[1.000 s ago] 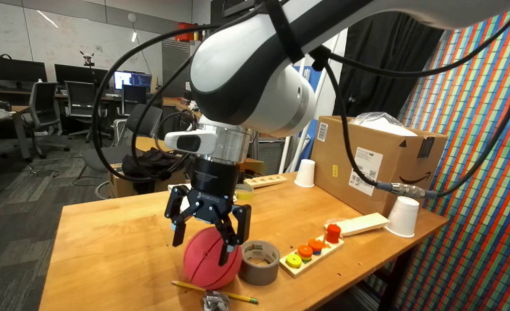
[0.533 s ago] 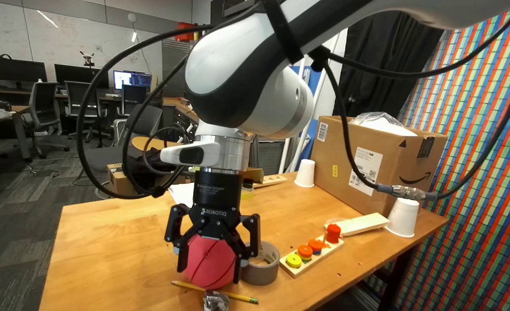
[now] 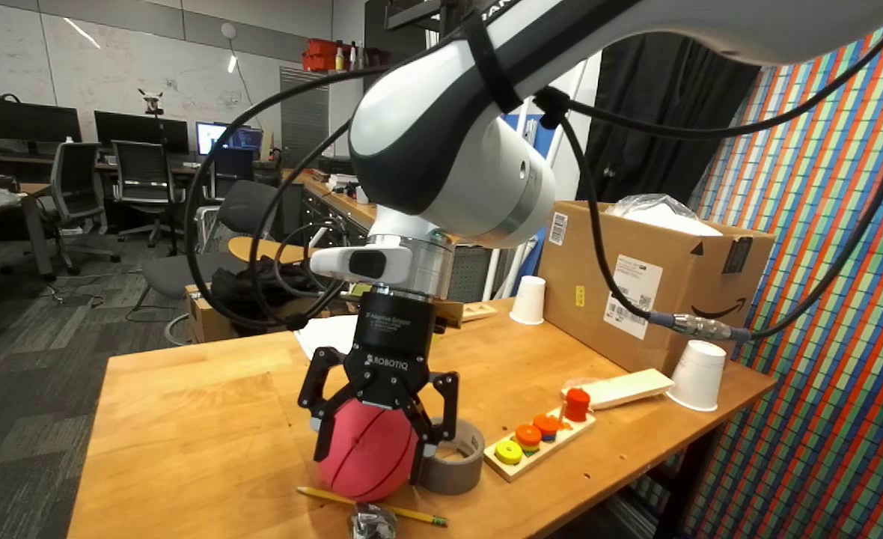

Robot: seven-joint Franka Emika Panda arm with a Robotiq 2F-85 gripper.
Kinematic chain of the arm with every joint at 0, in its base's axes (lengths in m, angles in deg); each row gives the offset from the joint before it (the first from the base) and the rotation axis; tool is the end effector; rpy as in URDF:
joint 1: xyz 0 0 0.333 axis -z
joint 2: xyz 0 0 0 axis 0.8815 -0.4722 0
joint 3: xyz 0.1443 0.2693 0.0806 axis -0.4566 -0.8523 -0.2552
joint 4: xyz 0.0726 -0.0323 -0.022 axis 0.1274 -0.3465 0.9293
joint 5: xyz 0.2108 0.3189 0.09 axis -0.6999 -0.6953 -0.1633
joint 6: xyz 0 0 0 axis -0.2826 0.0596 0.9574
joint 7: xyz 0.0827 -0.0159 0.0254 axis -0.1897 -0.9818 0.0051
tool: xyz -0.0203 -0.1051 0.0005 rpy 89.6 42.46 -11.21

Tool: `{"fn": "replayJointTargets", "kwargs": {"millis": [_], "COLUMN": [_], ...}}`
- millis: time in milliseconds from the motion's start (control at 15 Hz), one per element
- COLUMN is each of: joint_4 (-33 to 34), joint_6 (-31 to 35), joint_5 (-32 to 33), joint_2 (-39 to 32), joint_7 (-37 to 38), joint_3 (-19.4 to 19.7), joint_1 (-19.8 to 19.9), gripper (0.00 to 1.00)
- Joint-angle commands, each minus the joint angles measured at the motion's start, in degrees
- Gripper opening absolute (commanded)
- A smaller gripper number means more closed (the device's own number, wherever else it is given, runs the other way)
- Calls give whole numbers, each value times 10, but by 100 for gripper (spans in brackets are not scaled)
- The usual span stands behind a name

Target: Push the ball on the table to the right.

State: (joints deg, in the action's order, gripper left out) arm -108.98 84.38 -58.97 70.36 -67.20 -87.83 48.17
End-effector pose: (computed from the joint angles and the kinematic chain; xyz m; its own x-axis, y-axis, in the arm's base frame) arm 0.4515 0.2583 0.3322 -0.6884 0.5948 0.4151 0.6579 0.7530 0.0119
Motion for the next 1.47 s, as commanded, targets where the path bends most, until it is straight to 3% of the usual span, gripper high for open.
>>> {"fn": "replayJointTargets", "kwargs": {"millis": [0,400,733,1400], "joint_4": [24,63,103,148], "joint_6": [14,-13,-24,-26], "joint_5": [12,12,-28,-26], "joint_2": [-21,-63,-95,-158], "joint_7": [11,61,44,70], "joint_3": [-1,-12,-17,-11], "joint_1": [9,9,24,60], "gripper": [100,100,100,100]}}
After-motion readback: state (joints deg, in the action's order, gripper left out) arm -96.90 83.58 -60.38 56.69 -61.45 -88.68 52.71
